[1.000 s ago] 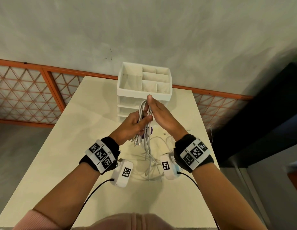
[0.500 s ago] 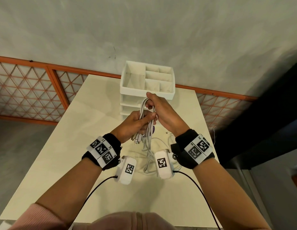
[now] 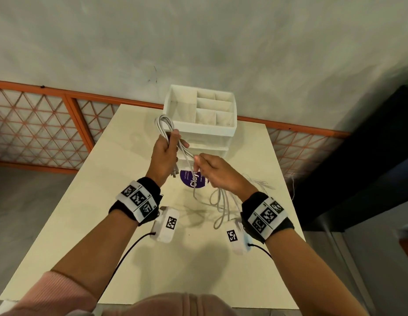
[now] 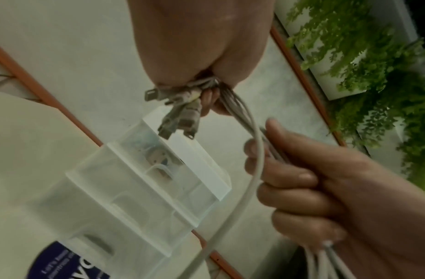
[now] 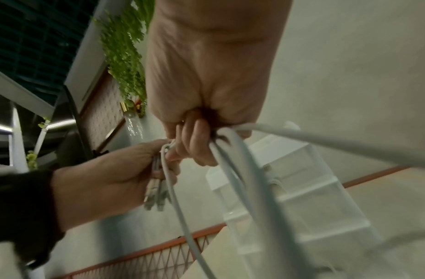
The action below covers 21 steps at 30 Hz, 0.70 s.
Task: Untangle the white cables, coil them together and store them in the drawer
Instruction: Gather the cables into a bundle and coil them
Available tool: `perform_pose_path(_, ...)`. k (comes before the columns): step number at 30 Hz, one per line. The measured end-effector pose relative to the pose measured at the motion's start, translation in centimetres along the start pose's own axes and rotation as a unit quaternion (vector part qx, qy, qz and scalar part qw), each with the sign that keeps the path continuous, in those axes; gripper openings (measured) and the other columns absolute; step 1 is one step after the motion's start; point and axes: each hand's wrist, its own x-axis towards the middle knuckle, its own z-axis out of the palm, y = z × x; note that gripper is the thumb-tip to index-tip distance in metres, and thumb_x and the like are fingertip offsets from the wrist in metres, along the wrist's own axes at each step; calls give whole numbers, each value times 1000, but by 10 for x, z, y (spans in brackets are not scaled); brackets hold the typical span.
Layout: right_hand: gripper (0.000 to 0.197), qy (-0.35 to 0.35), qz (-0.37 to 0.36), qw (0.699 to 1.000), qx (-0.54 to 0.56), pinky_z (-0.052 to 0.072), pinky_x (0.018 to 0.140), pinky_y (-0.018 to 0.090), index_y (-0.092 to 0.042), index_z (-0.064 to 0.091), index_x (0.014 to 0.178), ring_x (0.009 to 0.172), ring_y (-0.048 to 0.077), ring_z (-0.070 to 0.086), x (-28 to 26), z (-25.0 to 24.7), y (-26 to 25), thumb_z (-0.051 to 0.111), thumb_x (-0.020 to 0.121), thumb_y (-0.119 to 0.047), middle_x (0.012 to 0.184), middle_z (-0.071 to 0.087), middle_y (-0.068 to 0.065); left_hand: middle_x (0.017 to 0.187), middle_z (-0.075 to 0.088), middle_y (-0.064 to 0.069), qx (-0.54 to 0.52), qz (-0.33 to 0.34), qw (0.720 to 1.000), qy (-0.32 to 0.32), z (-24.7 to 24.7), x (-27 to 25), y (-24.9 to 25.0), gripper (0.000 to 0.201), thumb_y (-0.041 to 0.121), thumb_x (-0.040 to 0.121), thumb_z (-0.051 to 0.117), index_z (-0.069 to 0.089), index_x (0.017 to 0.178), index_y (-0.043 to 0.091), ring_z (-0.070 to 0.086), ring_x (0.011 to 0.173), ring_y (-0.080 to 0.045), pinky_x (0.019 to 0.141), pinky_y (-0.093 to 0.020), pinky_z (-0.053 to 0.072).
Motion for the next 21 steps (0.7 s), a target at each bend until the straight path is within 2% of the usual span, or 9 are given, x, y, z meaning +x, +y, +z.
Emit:
perform_pose_path(3, 42, -17, 15, 999, 25, 33, 53, 18, -19, 52, 85, 53, 3, 44, -4, 8, -8, 31, 97, -54, 66, 46, -7, 55, 48, 3, -11, 21, 1000, -2, 6, 1, 4, 39, 34, 101, 36, 51, 74, 10, 39, 39, -12, 37, -22, 35)
perform_pose_path(5, 31, -13, 0, 1000, 3, 46, 68, 26, -16, 57, 99, 77, 15, 58, -4, 11, -3, 47, 95, -45, 88, 59, 1, 64, 53, 1, -21, 42, 999, -21, 9, 2, 8, 33, 31, 101, 37, 50, 76, 14, 41, 45, -10, 43, -21, 36)
perform_pose_path(6, 27, -4, -3, 1000, -5, 46, 76, 29, -13, 59, 103, 86, 20, 58, -2, 11, 1, 54, 94, -38, 98, 59, 7, 67, 55, 0, -23, 50, 998, -28, 11, 2, 10, 31, 30, 101, 38, 49, 76, 16, 42, 47, -8, 45, -20, 36)
perform_pose_path(9, 19, 2, 14, 1000, -2, 43, 81, 34, -11, 61, 87, 84, 19, 55, 0, 5, 9, 54, 95, -26, 89, 56, 5, 69, 57, -5, -15, 65, 997, -36, 14, 2, 10, 31, 29, 101, 37, 50, 75, 18, 39, 46, -7, 45, -21, 34)
perform_pose_path(11, 26, -7, 15, 1000, 9, 48, 75, 37, -8, 55, 83, 70, 19, 59, -2, 1, 10, 47, 98, -29, 70, 58, -1, 64, 59, 6, 9, 64, 998, -18, 13, 3, 8, 35, 32, 101, 37, 53, 79, 11, 38, 42, -4, 42, -24, 35)
perform_pose_path(13, 28, 9, -4, 1000, 22, 47, 57, 25, -8, 52, 92, 52, 8, 53, -6, 0, 5, 42, 100, -32, 61, 50, -8, 54, 55, 14, 36, 65, 997, 16, 11, 6, 4, 42, 33, 101, 35, 55, 86, -1, 43, 39, 0, 44, -25, 36)
perform_pose_path(14, 26, 26, -17, 999, 22, 41, 52, 17, -11, 51, 97, 47, 1, 47, -7, 2, 2, 39, 101, -33, 61, 46, -12, 52, 54, 16, 38, 65, 997, 32, 11, 7, 2, 44, 33, 102, 34, 55, 86, -2, 45, 40, 1, 46, -26, 36)
perform_pose_path(17, 20, 36, -64, 997, 19, 32, 49, 10, -20, 47, 96, 48, 0, 41, -10, 15, -4, 32, 103, -30, 61, 41, -11, 64, 56, 5, -4, 33, 998, 54, 17, 6, 3, 34, 31, 103, 30, 47, 80, 13, 45, 38, -2, 41, -26, 38)
perform_pose_path(21, 31, -49, -37, 992, 111, 29, 41, 19, -27, 44, 82, 45, 9, 28, -18, 24, 2, 24, 103, -36, 57, 32, -3, 58, 40, -3, -33, 8, 998, 62, 25, 7, 6, 28, 26, 103, 29, 40, 87, 6, 38, 42, -9, 34, -17, 33)
